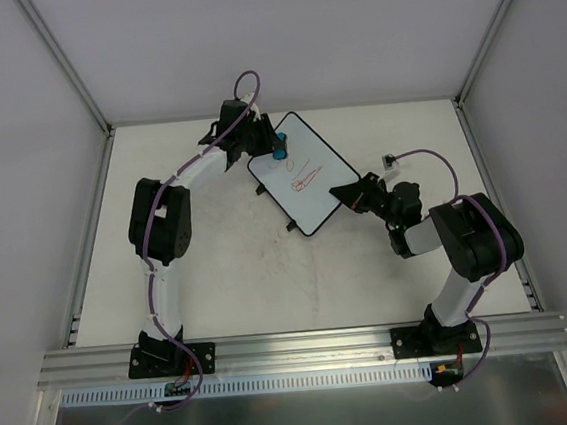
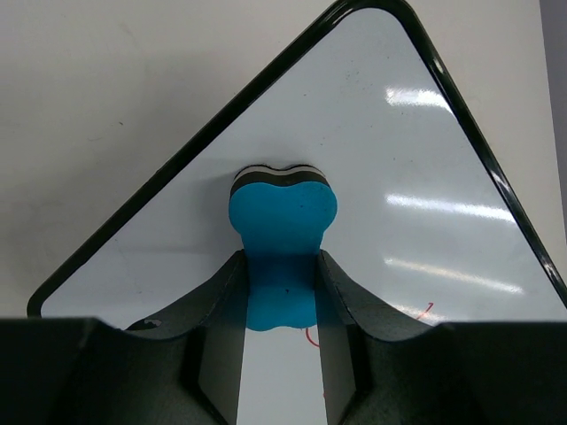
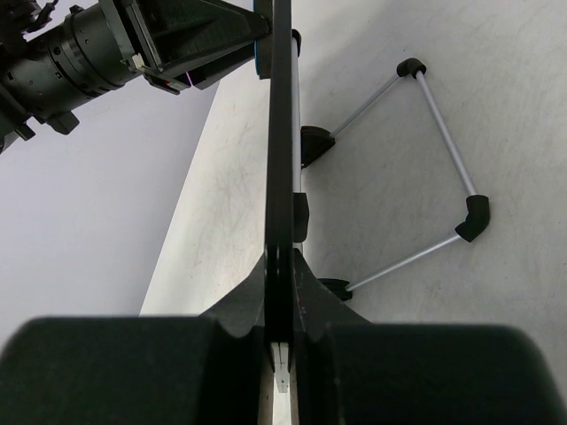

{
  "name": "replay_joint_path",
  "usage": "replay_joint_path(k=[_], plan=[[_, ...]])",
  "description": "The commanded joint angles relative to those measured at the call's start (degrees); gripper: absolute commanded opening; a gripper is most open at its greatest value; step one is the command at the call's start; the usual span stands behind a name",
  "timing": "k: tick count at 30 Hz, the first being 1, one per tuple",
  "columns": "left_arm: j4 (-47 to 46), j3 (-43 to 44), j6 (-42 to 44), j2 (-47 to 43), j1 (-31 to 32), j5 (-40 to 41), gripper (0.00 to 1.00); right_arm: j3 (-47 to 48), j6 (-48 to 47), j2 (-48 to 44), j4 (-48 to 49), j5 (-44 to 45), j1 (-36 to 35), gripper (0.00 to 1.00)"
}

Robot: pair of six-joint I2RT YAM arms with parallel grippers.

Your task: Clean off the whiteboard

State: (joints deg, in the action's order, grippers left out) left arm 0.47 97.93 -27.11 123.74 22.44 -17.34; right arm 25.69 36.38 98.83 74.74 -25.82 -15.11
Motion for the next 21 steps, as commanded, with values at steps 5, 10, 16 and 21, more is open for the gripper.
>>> replay_joint_path(k=[5,10,16,21], plan=[[5.95,-0.89,-2.86,1.59,-1.69,2.75,0.00,1.38,-0.26,-0.39,7.61,-3.27,-0.18,0.00],[6.03,-1.60,-2.33,0.62,-1.69,4.07,0.00,1.38,-0.08,-0.56,7.61,-3.27,-0.09,0.00],[5.86,1.03,-2.07,2.64,-1.08,-0.76,0.00,1.38,-0.43,-0.56,7.61,-3.36,-0.18,0.00],[5.51,2.70,1.97,2.21,1.90,-0.42,0.00,1.38,-0.52,-0.74,7.53,-3.44,-0.09,0.00]])
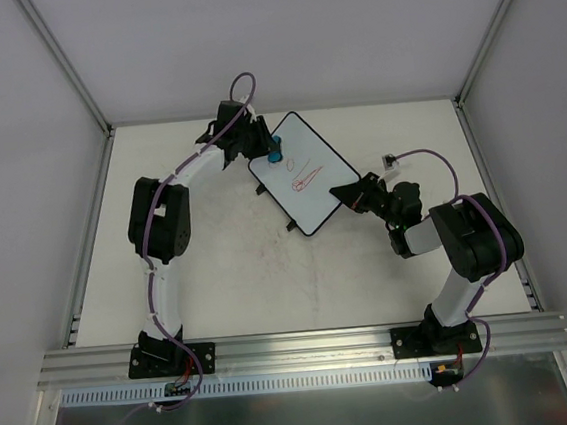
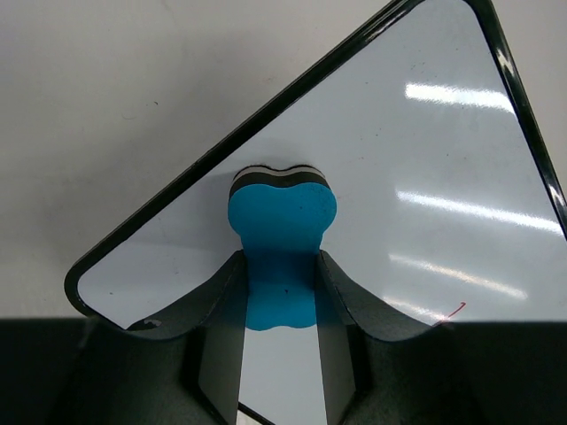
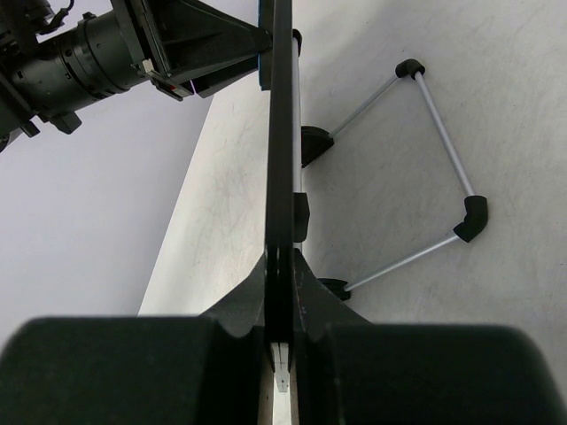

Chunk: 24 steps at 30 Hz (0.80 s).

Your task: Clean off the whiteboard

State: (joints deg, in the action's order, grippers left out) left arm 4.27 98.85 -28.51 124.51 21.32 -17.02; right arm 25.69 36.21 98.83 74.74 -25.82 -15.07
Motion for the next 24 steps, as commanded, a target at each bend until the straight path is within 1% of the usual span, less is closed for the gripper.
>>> replay_joint_path(k=[1,10,15,22,24], plan=[[1.53,1.87,3.98,1.27,4.33,-0.39,0.00,1.38,-0.35,-0.74,7.53,-3.53,-0.22,0.00],[0.39,0.30,10.31,-1.46,9.00,1.11,0.00,1.55,0.00,-0.48,7.61,-3.62,-0.13,0.00],[-0.14,-1.46,14.53,-3.74,12.16,3.56,0.00,1.55,0.00,-0.13,7.61,-3.71,-0.14,0.00],[-0.58,-2.78,14.36,-3.92,13.04,2.69,0.00,1.64,0.09,-0.30,7.61,-3.71,-0.22,0.00],[-0.76,-3.05,13.66,-3.75,13.22,3.56,0.00,1.64,0.00,-0.30,7.61,-3.71,-0.22,0.00]])
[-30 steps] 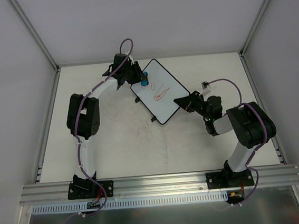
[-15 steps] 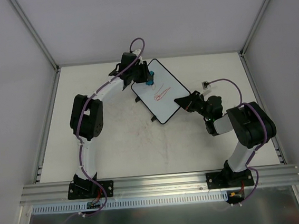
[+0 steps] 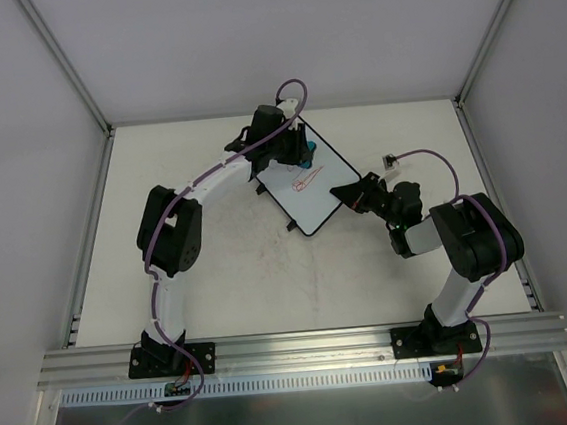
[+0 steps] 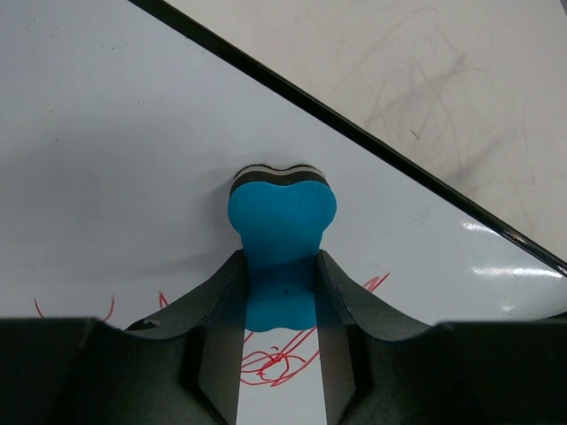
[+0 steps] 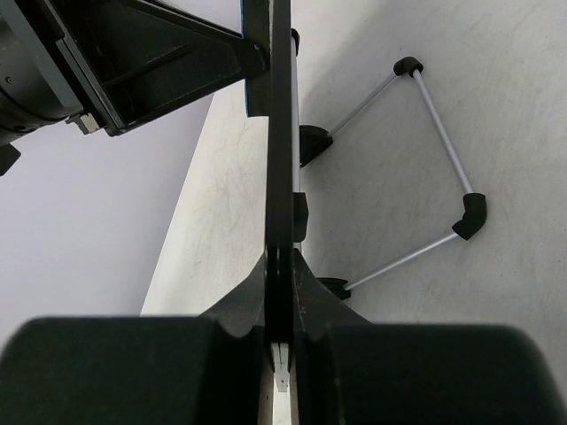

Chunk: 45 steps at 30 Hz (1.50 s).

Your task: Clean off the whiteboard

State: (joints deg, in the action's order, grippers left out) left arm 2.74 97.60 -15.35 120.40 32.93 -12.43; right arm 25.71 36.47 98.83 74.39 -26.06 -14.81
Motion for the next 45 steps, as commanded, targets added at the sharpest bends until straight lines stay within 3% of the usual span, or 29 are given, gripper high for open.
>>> replay_joint_path(k=[1,10,29,45], plan=[[0.69,-1.80,0.24,0.54,1.61,-0.59,0.00,1.62,-0.26,-0.30,7.96,-3.47,-0.40,0.00],[0.77,-2.15,-2.48,1.42,0.30,1.53,0.00,1.53,-0.35,-0.48,7.96,-3.47,-0.48,0.00],[0.69,-8.13,-19.44,4.58,-10.34,-1.54,0.00,1.53,-0.08,-0.74,7.96,-3.47,-0.31,0.00],[0.25,-12.08,-23.93,4.93,-14.29,-3.22,0.00,1.36,0.01,-0.74,8.05,-3.47,-0.31,0.00]])
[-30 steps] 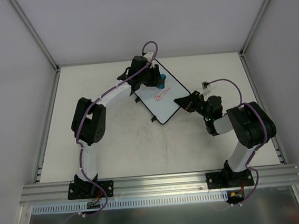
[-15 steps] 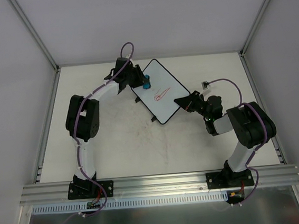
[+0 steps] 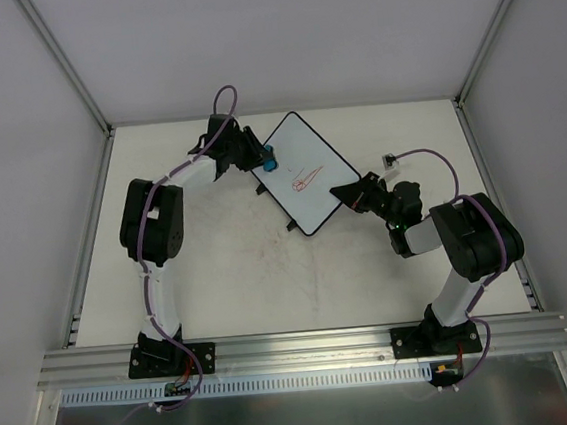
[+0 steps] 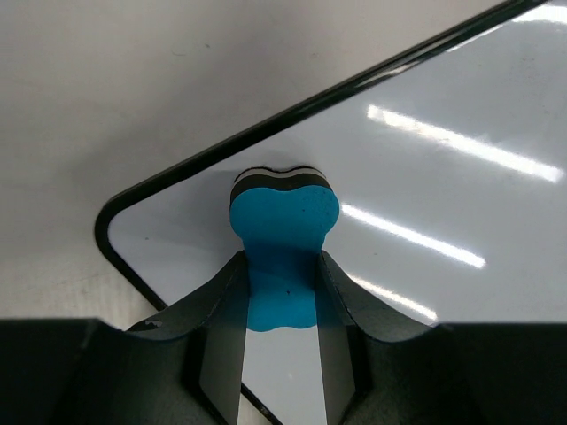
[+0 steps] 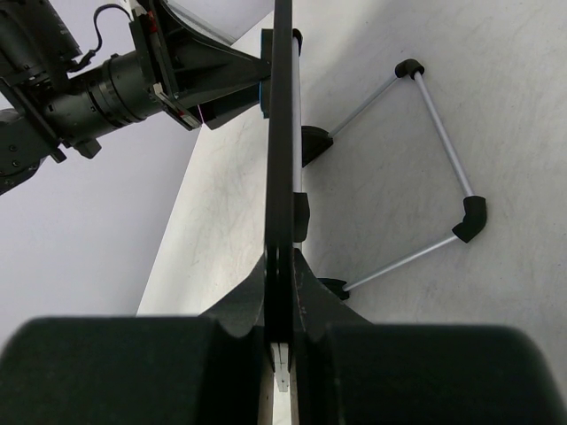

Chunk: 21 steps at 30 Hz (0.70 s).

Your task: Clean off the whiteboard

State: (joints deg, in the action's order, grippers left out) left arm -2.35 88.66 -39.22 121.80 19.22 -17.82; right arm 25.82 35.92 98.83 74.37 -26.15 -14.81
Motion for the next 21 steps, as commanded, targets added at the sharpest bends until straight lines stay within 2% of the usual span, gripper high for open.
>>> replay_joint_path(k=[1,8,12,15,21], plan=[[5.42,-3.41,-0.24,3.36,-0.59,2.44,0.00,1.33,0.73,-0.74,8.07,-3.38,-0.31,0.00],[5.34,-4.38,0.64,2.30,-0.33,4.20,0.00,1.25,0.82,-0.92,8.07,-3.47,-0.31,0.00],[4.99,-3.24,1.08,2.65,0.37,2.28,0.00,1.25,0.82,-0.83,8.07,-3.47,-0.31,0.00],[4.11,-0.70,4.76,2.83,3.18,0.86,0.00,1.33,0.73,-0.74,8.16,-3.47,-0.31,0.00],[3.67,-1.65,11.53,-1.38,9.86,7.71,0.00,1.33,0.73,-0.65,7.99,-3.47,-0.22,0.00]])
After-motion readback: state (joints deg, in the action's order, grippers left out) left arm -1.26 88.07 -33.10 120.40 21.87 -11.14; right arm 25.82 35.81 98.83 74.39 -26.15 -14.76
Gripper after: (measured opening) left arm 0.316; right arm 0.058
